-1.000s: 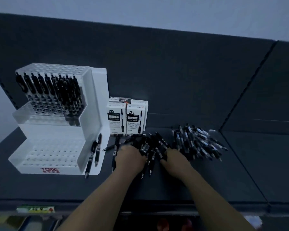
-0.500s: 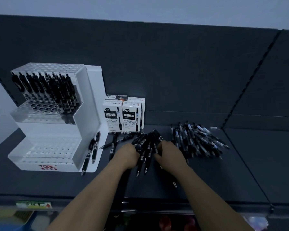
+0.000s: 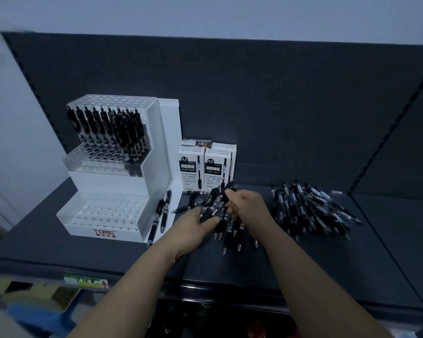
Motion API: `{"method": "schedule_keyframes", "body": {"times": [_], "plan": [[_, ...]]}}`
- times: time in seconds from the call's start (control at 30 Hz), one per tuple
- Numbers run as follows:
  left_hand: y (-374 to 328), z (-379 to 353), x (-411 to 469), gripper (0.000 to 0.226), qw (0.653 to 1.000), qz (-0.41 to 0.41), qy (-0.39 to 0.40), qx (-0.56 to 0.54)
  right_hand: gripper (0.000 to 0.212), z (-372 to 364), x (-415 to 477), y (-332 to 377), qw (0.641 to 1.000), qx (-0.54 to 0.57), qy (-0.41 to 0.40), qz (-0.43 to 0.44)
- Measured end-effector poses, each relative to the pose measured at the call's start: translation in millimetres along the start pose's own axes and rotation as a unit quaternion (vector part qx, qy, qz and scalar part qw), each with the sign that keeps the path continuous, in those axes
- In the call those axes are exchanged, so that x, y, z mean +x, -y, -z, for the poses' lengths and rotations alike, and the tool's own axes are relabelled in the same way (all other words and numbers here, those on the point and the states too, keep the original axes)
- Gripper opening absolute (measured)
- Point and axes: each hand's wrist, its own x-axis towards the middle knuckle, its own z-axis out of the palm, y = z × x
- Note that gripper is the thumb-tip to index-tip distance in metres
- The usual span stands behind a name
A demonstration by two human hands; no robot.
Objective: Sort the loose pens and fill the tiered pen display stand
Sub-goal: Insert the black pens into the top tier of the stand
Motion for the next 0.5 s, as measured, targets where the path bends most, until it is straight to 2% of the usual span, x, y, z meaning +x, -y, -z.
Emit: {"method": "schedule_keyframes", "body": {"times": [0.13,0.2,0.3,0.5], "plan": [[-9,18,-10,0.04,0.998,-0.016,-0.05,-0.031,0.034,-14,1,18,0.995,0.09,0.037,0.0],[-11,31,-13,0.046,0.996,-0.018,-0.062,-0.061,0.026,-22,0,34,0.992,0.113,0.047,0.012],[-14,53,-20,0.046,0.993,-0.052,-0.07,-0.077,0.016,-34,-3,58,0.989,0.125,0.064,0.038],[-20,111,-39,0.027,0.986,-0.117,-0.088,-0.073,0.014,-74,-10,104,0.985,0.102,0.1,0.096]]}}
